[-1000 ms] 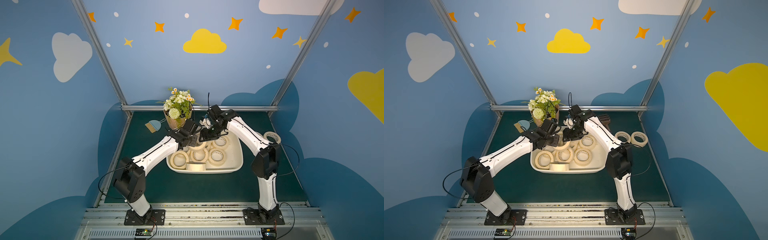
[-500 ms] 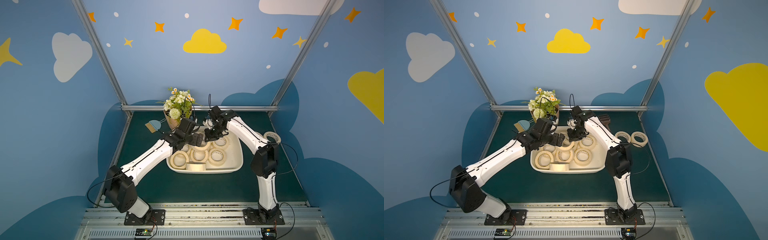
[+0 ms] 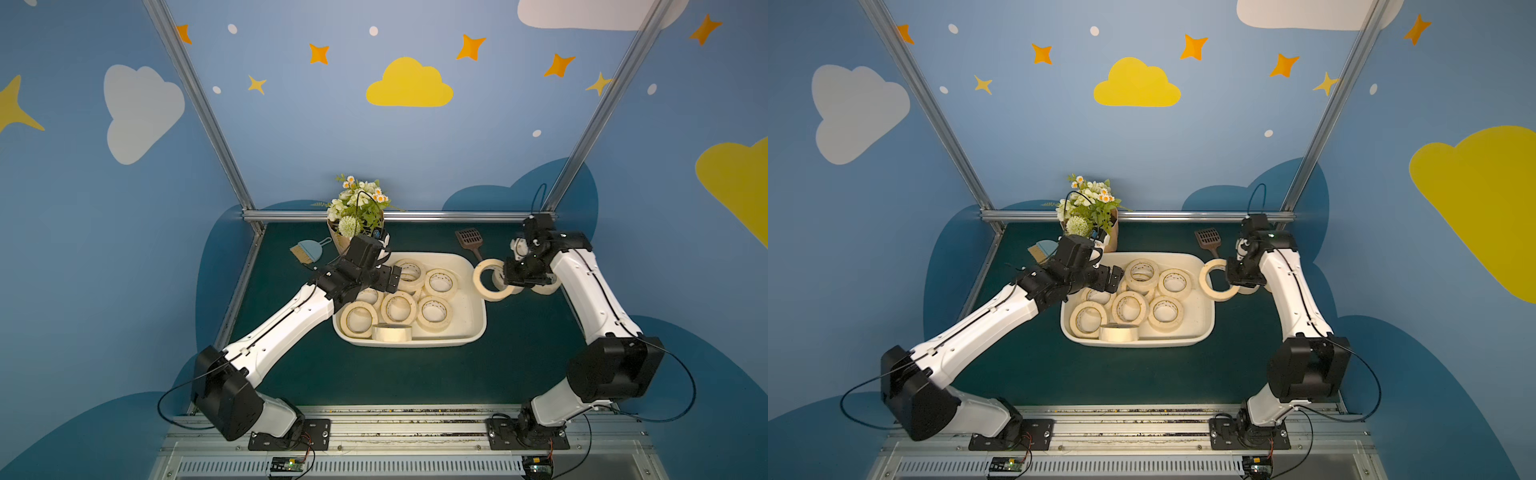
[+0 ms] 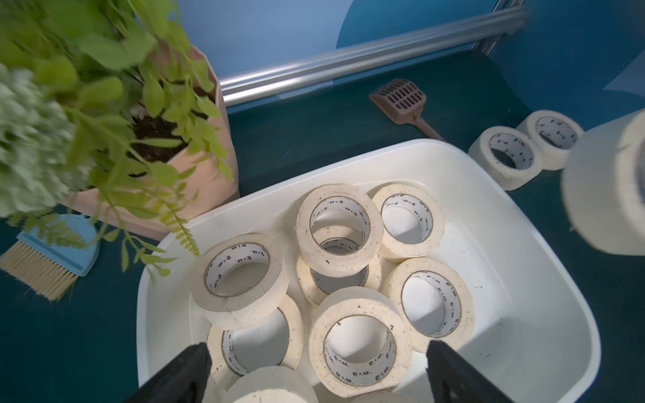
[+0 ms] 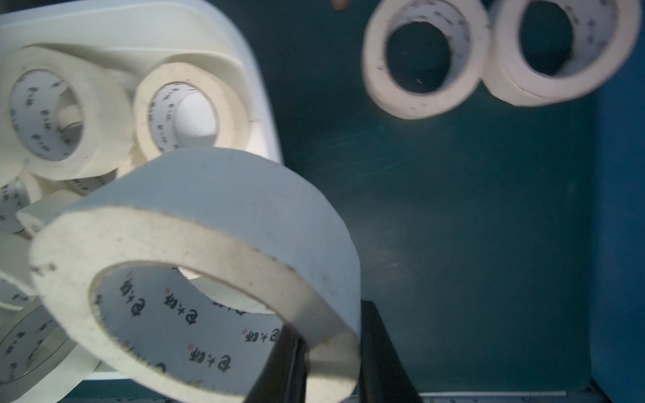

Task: Take out the art tape in the storage box
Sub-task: Pick up the art tape from the storage box, then place the art tape at the center of the board.

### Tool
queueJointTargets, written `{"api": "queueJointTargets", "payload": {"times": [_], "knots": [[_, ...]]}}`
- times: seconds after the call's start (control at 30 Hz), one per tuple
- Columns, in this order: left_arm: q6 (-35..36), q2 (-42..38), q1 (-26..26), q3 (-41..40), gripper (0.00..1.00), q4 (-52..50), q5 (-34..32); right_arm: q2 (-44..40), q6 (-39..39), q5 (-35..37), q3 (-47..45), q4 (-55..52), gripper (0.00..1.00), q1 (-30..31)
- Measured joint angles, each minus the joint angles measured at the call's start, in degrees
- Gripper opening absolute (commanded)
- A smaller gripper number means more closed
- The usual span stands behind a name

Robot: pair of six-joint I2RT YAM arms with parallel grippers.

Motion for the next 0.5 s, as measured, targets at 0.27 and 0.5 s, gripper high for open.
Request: {"api": "queueJointTargets", "payload": {"times": [0.27,0.5], "knots": [[-2.34,4.35,0.24,-3.87,1.0,-1.73,3.93,5.75,0.46,0.28,-6.91,3.02,0.0,-28.46],[-2.32,5.09,0.22,-3.87,1.0,-3.39,6.03,16.68,0.66,2.08,-5.68,5.09,0.0,-31.04]]}}
